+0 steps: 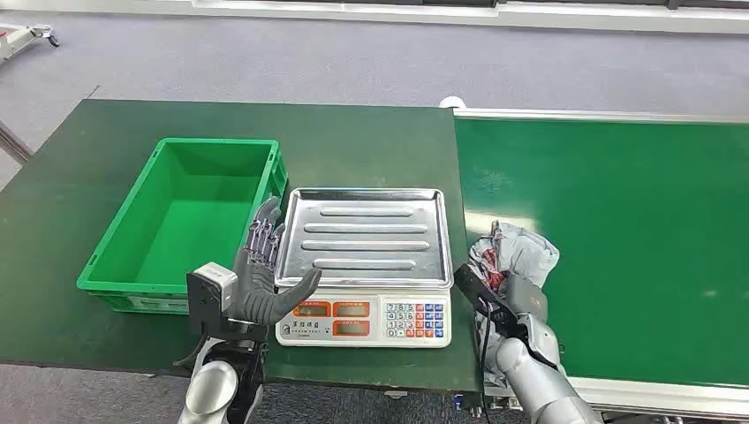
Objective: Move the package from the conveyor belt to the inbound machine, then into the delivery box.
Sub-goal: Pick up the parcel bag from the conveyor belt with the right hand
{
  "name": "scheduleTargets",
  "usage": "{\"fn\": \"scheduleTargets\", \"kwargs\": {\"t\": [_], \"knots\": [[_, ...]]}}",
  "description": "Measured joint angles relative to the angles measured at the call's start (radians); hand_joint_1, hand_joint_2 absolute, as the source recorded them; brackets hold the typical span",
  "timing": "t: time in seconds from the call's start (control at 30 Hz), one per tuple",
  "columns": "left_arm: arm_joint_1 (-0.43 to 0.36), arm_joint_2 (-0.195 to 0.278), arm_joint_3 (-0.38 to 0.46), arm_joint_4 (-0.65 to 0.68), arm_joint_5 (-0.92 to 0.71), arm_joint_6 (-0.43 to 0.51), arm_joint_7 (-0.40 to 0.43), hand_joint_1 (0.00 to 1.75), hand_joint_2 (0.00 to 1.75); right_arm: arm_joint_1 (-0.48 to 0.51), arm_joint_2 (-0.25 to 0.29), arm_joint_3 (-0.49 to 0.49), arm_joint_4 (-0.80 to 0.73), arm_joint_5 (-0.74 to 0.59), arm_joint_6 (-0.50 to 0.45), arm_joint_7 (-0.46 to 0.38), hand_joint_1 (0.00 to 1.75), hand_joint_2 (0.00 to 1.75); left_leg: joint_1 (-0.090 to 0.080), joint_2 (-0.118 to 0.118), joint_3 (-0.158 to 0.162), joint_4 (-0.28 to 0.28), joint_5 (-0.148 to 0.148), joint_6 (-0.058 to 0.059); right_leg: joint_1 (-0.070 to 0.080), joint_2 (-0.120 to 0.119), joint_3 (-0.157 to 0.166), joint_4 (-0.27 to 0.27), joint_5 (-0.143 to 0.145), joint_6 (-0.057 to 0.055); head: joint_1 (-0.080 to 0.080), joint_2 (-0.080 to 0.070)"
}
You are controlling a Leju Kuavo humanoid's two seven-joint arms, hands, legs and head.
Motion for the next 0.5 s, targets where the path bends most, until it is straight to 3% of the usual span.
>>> {"fn": "scheduleTargets", "kwargs": {"t": [0.3, 0.5], "knots": [[0.003, 0.0, 0.001, -0.005, -0.007, 0.001, -0.003, 0.0, 1.75, 0.034, 0.0, 0.0, -0.07, 0.002, -0.033, -0.02, 1.75, 1.75, 0.0, 0.0, -0.002, 0.0, 0.0, 0.0, 0.0, 0.0, -0.002, 0.0, 0.0, 0.0, 0.0, 0.0], [0.017, 0.0, 0.009, -0.015, -0.019, 0.003, -0.023, 0.0, 1.75, 0.064, -0.021, 0.0, -0.317, 0.0, -0.054, -0.051, 1.75, 1.75, -0.001, 0.0, -0.004, 0.0, 0.0, 0.0, 0.0, 0.0, -0.005, 0.0, 0.0, 0.0, 0.0, 0.0]]}}
